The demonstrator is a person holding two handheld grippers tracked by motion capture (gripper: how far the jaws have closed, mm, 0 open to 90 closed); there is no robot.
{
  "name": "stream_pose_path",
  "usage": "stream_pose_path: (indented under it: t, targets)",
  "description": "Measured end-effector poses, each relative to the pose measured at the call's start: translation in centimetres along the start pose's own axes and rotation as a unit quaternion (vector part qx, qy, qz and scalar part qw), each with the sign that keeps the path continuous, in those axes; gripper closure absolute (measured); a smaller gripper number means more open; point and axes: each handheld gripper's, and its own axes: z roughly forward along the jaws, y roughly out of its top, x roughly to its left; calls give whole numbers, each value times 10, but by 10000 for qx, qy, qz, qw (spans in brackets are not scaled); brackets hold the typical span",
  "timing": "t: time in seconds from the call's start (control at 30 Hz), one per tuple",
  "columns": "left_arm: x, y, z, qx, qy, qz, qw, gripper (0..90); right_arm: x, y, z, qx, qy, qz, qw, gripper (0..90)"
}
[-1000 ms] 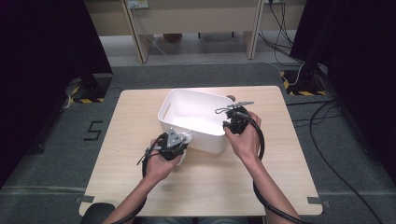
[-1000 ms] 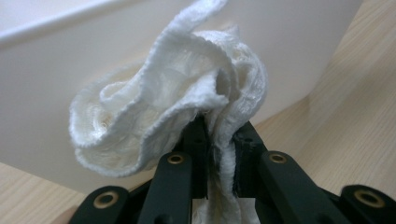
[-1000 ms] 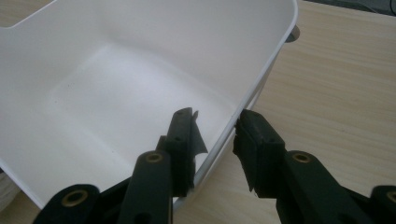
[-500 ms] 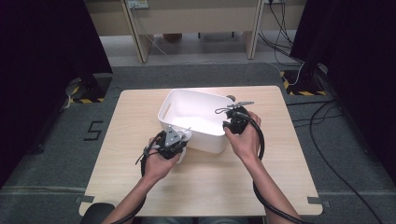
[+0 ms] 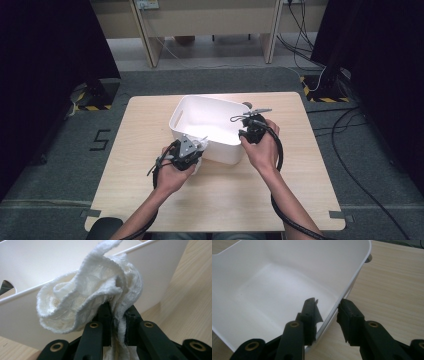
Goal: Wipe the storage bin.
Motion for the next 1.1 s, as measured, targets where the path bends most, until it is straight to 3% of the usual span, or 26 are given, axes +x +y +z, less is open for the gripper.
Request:
stream_pose_path:
  t: [0.5,1.1]
  targets:
    - [-4,2,2,-33,-28,12,10000,790,0,0,0,-6,-9,1,10000,669]
    - [-9,-5,13,150,-82,69,9998,790,1,0,0,-16,0,25,10000,668]
